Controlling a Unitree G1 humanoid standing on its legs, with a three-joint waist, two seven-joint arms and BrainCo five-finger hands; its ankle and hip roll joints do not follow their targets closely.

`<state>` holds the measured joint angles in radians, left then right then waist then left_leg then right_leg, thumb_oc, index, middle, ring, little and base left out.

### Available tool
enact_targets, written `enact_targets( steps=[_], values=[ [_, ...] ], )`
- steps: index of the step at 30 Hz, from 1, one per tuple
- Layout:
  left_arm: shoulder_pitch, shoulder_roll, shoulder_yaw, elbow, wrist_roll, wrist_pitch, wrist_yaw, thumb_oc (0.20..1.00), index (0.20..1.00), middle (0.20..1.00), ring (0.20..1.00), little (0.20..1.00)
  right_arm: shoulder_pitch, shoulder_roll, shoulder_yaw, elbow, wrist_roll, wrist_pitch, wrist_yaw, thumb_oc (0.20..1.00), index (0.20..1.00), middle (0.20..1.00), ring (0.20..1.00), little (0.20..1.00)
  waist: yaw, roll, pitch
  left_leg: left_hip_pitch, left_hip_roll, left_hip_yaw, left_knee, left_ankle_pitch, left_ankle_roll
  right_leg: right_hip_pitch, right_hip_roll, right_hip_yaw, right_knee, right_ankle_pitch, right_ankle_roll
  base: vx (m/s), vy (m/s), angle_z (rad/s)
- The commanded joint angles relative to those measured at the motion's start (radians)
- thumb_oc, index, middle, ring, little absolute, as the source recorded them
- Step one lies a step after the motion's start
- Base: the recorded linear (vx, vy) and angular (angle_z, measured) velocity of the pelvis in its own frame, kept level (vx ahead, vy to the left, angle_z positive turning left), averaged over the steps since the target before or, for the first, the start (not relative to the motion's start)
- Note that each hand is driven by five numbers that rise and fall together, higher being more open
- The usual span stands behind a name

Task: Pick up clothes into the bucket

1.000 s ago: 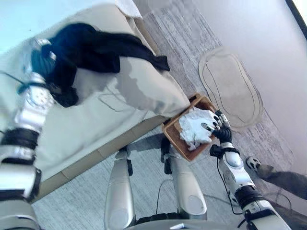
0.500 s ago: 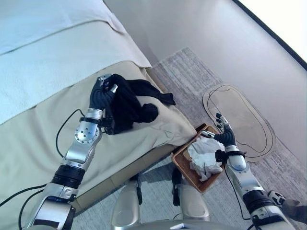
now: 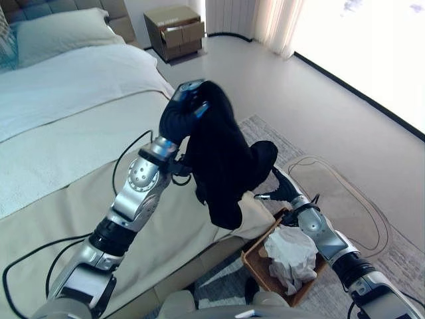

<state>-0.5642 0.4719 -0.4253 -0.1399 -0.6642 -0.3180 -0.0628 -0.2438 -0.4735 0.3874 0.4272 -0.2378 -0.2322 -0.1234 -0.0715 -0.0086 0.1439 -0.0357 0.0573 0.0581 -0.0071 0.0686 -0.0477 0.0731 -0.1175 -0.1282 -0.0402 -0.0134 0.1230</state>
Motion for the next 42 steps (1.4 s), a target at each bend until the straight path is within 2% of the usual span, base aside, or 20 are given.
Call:
enact_targets(
  steps=[1,6,11,13,14,19,25,31,33,38,39,40,42],
  values=[
    [-0.155,-0.059,-0.03,-0.014,-0.052,-0.039,0.002,0.2,0.2,0.2,0.2,0.2,-0.072,-0.009,0.045,-0.051,-0.032,-0.014,-0.001,1.0,1.0,1.0,1.0,1.0,-0.007,-0.012,-0.071,-0.038,0.047,-0.016,0.085,-0.052,-0.017,-0.038,-0.064,-0.034,0.001,0.075,0.05,0.04,-0.014,0.0],
    [-0.213,-0.107,-0.063,-0.024,-0.094,-0.037,0.02,0.2,0.2,0.2,0.2,0.2,-0.112,0.049,0.068,-0.04,0.025,-0.012,-0.008,1.0,1.0,1.0,1.0,1.0,-0.008,-0.005,-0.087,-0.018,0.048,-0.009,0.075,-0.053,-0.018,-0.023,-0.06,-0.037,-0.009,0.074,0.051,0.02,-0.004,0.0],
    [-0.276,-0.175,-0.114,-0.043,-0.131,-0.036,0.035,0.2,0.2,0.2,0.2,0.2,-0.186,0.116,0.139,-0.022,0.073,-0.009,-0.001,1.0,1.0,1.0,1.0,1.0,-0.005,0.0,-0.098,-0.008,0.049,-0.011,0.07,-0.05,-0.02,-0.008,-0.054,-0.037,-0.015,0.071,0.046,0.0,0.0,0.0],
    [-0.283,-0.183,-0.114,-0.042,-0.129,-0.037,0.04,0.2,0.2,0.2,0.2,0.2,-0.191,0.119,0.15,-0.028,0.091,-0.012,0.012,0.564,0.564,0.564,0.564,0.564,-0.005,0.0,-0.099,-0.007,0.05,-0.012,0.068,-0.05,-0.02,-0.006,-0.054,-0.038,-0.016,0.069,0.045,0.0,0.0,0.0],
    [-0.286,-0.189,-0.114,-0.039,-0.129,-0.035,0.04,0.2,0.2,0.2,0.2,0.2,-0.191,0.122,0.162,-0.043,0.124,-0.016,0.039,0.2,0.2,0.2,0.2,0.2,-0.004,0.0,-0.101,-0.007,0.049,-0.014,0.067,-0.05,-0.021,-0.004,-0.053,-0.039,-0.017,0.068,0.044,0.0,0.0,0.0],
    [-0.259,-0.17,-0.084,-0.006,-0.097,-0.024,0.035,0.2,0.2,0.2,0.2,0.2,-0.083,0.085,0.133,-0.119,0.325,-0.026,0.16,0.2,0.2,0.2,0.2,0.2,-0.008,0.0,-0.108,0.0,0.049,-0.016,0.062,-0.049,-0.023,0.003,-0.052,-0.045,-0.017,0.064,0.04,0.0,0.0,0.0],
    [-0.209,-0.129,-0.038,0.038,-0.073,-0.025,0.036,0.2,0.2,0.2,0.2,0.2,0.028,0.049,0.032,-0.111,0.396,-0.033,0.16,0.2,0.2,0.2,0.2,0.2,-0.018,-0.001,-0.115,0.005,0.051,-0.011,0.059,-0.049,-0.023,0.008,-0.052,-0.047,-0.019,0.064,0.041,0.0,0.0,0.01],
    [-0.128,-0.09,0.06,0.106,-0.012,-0.033,0.072,0.2,0.2,0.2,0.2,0.2,0.153,0.073,-0.144,-0.115,0.597,-0.06,0.169,0.2,0.2,0.2,0.2,0.2,-0.039,-0.003,-0.117,0.014,0.054,0.001,0.055,-0.05,-0.024,0.005,-0.052,-0.041,-0.015,0.063,0.041,0.0,0.001,-0.05],
    [-0.114,-0.085,0.074,0.118,0.001,-0.034,0.078,0.2,0.2,0.2,0.2,0.2,0.168,0.078,-0.162,-0.122,0.631,-0.063,0.178,0.2,0.2,0.2,0.2,0.2,-0.042,-0.003,-0.118,0.014,0.054,0.003,0.054,-0.05,-0.024,0.005,-0.052,-0.04,-0.015,0.063,0.042,0.0,0.0,-0.09],
    [-0.04,-0.048,0.157,0.235,0.177,-0.032,0.165,0.2,0.2,0.2,0.2,0.2,0.245,0.137,-0.267,-0.19,0.899,-0.097,0.244,0.2,0.2,0.2,0.2,0.2,-0.059,-0.004,-0.119,0.019,0.059,0.013,0.05,-0.05,-0.029,0.001,-0.05,-0.034,-0.012,0.061,0.042,0.0,-0.002,-0.05],
    [-0.04,-0.049,0.157,0.234,0.178,-0.032,0.165,0.2,0.2,0.2,0.2,0.2,0.246,0.137,-0.267,-0.191,0.899,-0.097,0.245,0.2,0.2,0.2,0.2,0.2,-0.058,-0.004,-0.12,0.02,0.059,0.013,0.05,-0.05,-0.029,0.001,-0.05,-0.034,-0.012,0.061,0.042,0.0,-0.004,-0.04],
    [-0.014,-0.045,0.168,0.278,0.221,-0.019,0.182,0.2,0.2,0.2,0.2,0.2,0.267,0.16,-0.283,-0.237,0.978,-0.1,0.269,0.2,0.2,0.2,0.2,0.2,-0.064,-0.004,-0.12,0.02,0.061,0.018,0.05,-0.049,-0.03,-0.001,-0.05,-0.03,-0.01,0.061,0.043,0.0,-0.006,-0.03],
    [0.001,-0.047,0.173,0.332,0.266,-0.007,0.2,0.2,0.2,0.2,0.2,0.2,0.279,0.172,-0.294,-0.276,1.028,-0.103,0.284,0.2,0.2,0.2,0.2,0.2,-0.068,-0.004,-0.12,0.02,0.063,0.021,0.049,-0.048,-0.032,-0.003,-0.049,-0.028,-0.01,0.06,0.043,0.0,-0.003,-0.02]
  ],
)
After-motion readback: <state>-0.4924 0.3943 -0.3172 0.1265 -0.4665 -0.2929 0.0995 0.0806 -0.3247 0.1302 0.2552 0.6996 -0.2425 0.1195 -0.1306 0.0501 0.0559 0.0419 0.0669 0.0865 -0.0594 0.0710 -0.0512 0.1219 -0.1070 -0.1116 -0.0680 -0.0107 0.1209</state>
